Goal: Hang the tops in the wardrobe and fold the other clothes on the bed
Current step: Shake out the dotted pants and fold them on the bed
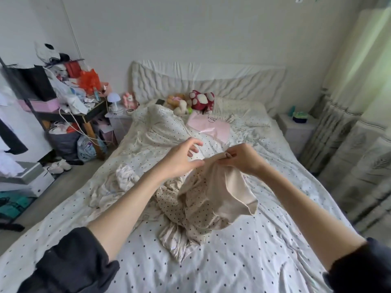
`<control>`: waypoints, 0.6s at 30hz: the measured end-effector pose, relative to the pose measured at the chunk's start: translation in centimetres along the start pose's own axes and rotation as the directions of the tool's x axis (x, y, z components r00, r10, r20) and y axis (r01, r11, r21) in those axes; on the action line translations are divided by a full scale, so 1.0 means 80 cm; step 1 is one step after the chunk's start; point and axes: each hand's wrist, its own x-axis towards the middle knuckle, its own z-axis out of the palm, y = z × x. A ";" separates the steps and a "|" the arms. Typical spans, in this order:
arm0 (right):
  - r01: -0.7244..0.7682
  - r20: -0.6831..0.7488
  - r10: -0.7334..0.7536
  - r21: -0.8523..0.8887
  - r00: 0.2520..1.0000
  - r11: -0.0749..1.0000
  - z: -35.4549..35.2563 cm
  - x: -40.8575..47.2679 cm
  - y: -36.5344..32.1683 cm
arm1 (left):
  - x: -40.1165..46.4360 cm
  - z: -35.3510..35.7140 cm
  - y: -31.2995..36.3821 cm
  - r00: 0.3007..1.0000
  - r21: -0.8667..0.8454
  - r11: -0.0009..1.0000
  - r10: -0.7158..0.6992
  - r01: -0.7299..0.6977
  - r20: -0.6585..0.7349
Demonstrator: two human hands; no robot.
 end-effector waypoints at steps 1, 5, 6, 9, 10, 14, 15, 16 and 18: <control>-0.008 0.000 0.008 -0.004 1.000 1.000 -0.007 0.003 -0.008 | 0.000 0.009 0.008 0.998 -0.031 0.999 0.035 -0.033 0.057; -0.032 -0.048 0.041 0.173 0.998 0.984 -0.027 0.002 -0.022 | 0.000 0.045 0.021 0.998 -0.241 0.970 0.019 -0.005 0.058; -0.025 -0.051 0.037 0.212 0.998 0.977 -0.031 -0.001 -0.022 | 0.001 0.051 0.021 1.000 -0.262 0.965 0.012 -0.010 0.006; 0.000 -0.044 0.012 0.245 0.999 0.970 -0.039 -0.013 -0.023 | 0.004 0.050 0.026 0.987 -0.168 0.983 0.045 -0.071 -0.155; 0.004 -0.050 0.008 0.233 0.999 0.972 -0.039 -0.016 -0.020 | 0.006 0.045 0.028 0.983 -0.142 0.986 0.063 -0.088 -0.173; -0.029 0.003 0.029 0.170 1.000 0.985 -0.012 -0.028 0.009 | 0.011 0.014 0.034 0.969 -0.184 0.978 0.056 -0.103 -0.242; -0.072 0.035 0.067 0.162 0.997 0.984 0.002 -0.030 0.019 | 0.012 0.006 0.036 0.964 -0.203 0.974 0.049 -0.104 -0.262; -0.133 0.061 0.125 0.143 0.990 0.981 0.018 -0.032 0.028 | 0.012 -0.002 0.037 0.960 -0.235 0.966 0.041 -0.109 -0.276; -0.269 0.092 0.260 0.102 0.961 0.958 0.048 -0.031 0.043 | 0.011 -0.017 0.041 0.957 -0.359 0.927 0.003 -0.111 -0.290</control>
